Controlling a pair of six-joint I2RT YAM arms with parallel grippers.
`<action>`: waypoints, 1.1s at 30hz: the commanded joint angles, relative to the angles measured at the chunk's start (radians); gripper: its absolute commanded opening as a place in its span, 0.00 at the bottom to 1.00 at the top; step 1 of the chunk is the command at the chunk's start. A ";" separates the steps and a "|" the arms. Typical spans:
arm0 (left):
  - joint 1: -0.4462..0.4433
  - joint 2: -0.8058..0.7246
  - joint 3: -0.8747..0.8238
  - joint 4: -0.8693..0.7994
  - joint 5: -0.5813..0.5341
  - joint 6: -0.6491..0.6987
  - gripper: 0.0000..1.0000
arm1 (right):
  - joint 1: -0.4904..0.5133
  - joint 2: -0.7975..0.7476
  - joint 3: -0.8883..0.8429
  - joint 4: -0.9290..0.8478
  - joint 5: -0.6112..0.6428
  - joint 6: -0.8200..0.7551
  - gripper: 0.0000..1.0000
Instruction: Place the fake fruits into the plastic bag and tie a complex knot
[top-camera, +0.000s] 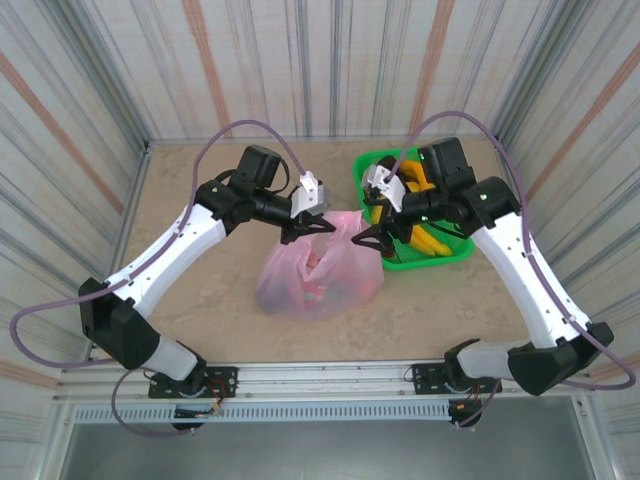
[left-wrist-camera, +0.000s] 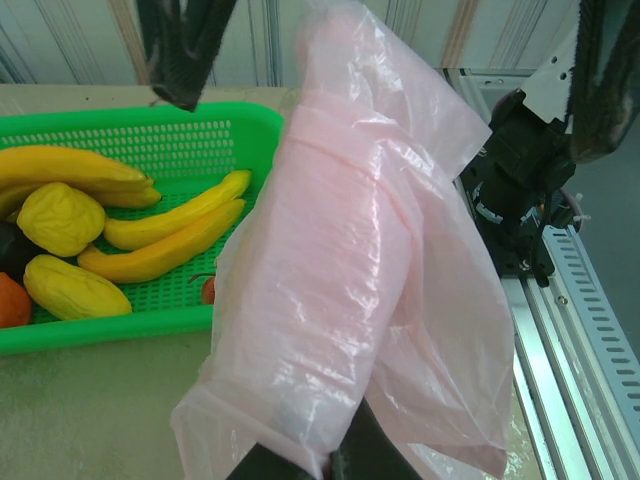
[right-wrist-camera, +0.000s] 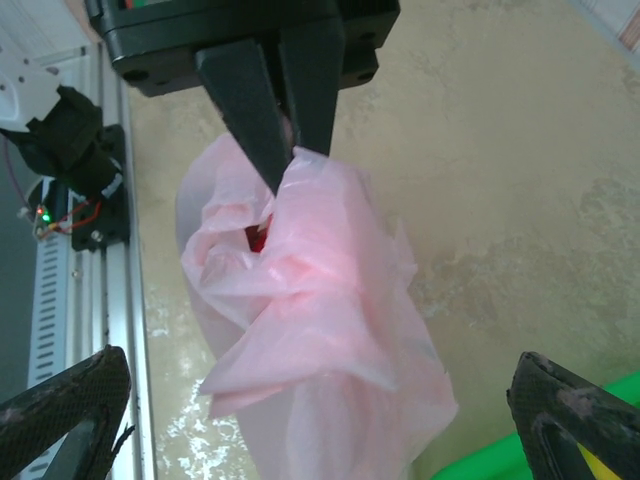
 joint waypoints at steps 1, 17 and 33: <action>-0.002 -0.037 -0.007 -0.019 0.019 0.026 0.05 | 0.009 0.048 0.045 -0.048 0.017 -0.019 0.97; -0.004 -0.043 -0.006 -0.025 0.024 0.040 0.05 | 0.063 0.169 0.098 -0.052 -0.070 -0.086 0.82; -0.003 -0.055 -0.006 -0.027 0.016 0.040 0.06 | 0.095 0.189 0.082 -0.049 -0.065 -0.089 0.46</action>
